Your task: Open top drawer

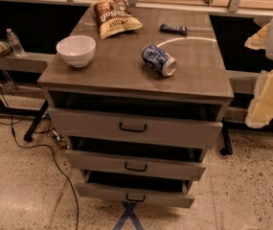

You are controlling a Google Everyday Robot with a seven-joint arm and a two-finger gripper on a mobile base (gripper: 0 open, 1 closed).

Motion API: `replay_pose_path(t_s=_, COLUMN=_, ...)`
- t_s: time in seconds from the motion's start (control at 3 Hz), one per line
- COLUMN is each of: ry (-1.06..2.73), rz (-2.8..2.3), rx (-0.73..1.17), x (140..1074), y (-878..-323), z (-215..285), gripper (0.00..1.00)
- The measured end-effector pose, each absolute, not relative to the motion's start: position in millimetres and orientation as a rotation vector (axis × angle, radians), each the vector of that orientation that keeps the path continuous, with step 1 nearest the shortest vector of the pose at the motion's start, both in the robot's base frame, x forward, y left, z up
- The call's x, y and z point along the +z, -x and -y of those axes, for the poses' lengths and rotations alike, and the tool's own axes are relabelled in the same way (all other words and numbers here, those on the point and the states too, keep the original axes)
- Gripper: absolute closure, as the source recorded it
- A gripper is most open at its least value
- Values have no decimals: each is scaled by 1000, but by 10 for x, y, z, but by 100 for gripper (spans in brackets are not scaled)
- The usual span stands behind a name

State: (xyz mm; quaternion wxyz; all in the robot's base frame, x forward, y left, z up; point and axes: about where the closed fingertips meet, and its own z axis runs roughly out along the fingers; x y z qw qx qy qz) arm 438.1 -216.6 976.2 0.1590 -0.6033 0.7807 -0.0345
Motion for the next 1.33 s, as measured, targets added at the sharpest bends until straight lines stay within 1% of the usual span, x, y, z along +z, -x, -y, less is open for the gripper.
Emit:
replay_pose_path(t_s=0.33, ry=1724, rz=-2232, rx=-99, x=9763, y=-4382, z=2166, gripper=0)
replay_pose_path(t_s=0.67, ry=1703, rz=-2217, rx=-49, x=9614, y=-4387, z=2127, gripper=0)
replay_pose_path(t_s=1.33, ry=1736, rz=-2141, rx=37, x=8723, y=-4422, z=2018, gripper=0)
